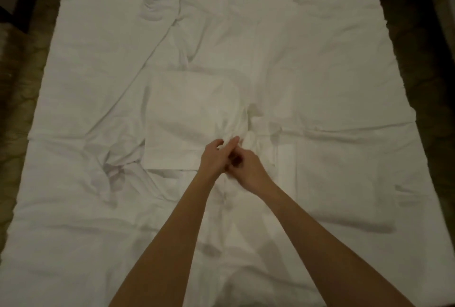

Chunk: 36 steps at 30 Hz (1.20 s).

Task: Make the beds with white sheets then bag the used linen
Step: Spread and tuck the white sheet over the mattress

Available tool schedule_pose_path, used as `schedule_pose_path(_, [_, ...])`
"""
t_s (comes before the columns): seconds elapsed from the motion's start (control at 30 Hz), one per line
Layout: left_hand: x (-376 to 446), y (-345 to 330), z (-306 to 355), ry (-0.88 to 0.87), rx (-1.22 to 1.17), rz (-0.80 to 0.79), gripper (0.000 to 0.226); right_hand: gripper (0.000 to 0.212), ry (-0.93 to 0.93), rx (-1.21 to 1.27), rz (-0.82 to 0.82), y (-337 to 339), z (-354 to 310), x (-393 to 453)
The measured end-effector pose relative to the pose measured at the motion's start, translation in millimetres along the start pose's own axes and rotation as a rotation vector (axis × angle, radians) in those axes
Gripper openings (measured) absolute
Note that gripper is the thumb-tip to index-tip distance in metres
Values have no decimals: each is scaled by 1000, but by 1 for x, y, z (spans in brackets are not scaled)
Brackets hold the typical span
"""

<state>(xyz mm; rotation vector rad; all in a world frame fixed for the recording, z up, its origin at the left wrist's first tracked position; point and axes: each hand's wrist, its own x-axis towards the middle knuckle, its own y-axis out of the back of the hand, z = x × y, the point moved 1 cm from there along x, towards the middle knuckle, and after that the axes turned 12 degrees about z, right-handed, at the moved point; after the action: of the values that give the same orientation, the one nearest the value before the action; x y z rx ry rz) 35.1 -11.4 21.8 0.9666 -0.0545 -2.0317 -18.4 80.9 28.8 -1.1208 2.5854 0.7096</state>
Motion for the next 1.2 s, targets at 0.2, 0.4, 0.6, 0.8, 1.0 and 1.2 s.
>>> schedule_pose_path(0.2, [4,41,-17,-135,38,119,54,7,-158,208,112,12,3,-5])
schedule_pose_path(0.4, [1,92,-15,-169,-48,113,41,43,-274,133,83,-12,-10,-9])
schedule_pose_path(0.6, [-17,135,7,-132,-100,4,51,57,-110,346,92,-62,-60,-31])
schedule_pose_path(0.8, [-27,186,15,29,-39,-227,72,48,14,298,25,-91,-115,-31])
schedule_pose_path(1.0, [16,240,10,1,-126,81,106,48,150,80,-268,-139,-127,-43])
schedule_pose_path(1.2, [19,221,-23,-99,73,278,52,36,-21,-93,-602,-168,-71,-64])
